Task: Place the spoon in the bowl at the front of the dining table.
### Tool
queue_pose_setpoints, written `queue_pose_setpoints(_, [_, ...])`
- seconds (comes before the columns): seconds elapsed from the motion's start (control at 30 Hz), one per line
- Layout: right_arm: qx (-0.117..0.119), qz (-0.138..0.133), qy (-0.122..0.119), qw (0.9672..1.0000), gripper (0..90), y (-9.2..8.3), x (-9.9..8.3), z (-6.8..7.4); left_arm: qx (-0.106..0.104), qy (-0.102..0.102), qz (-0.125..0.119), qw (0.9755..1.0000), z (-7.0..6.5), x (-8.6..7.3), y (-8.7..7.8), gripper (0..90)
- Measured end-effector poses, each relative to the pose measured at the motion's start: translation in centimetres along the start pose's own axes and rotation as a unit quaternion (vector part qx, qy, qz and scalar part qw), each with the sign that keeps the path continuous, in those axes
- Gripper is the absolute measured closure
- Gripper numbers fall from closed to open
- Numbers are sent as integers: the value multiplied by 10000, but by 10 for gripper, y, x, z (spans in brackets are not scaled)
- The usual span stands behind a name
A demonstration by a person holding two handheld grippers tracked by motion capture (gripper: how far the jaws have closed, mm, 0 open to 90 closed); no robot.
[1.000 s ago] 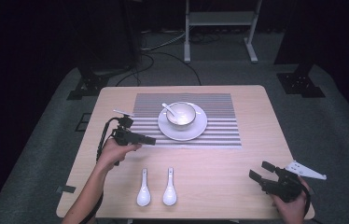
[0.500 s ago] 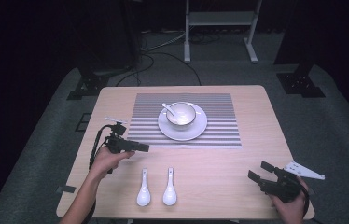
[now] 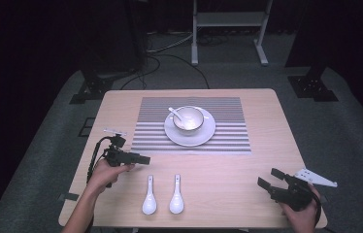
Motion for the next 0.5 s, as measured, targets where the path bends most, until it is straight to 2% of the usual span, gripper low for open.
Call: queue_pose_setpoints(0.5, [-27,20,18,10000,188,1,-2,-1,16,50,-55,10000,-5,-18,-10,159])
Point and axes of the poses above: each handheld gripper's, and its own axes: y roughly forward along the jaws, x roughly out of its top, z roughly to its left, the point moved 10 cm from there along y, roughly forward along the jaws, and after that the axes turned 8 degrees about y, right-handed, at the moved point
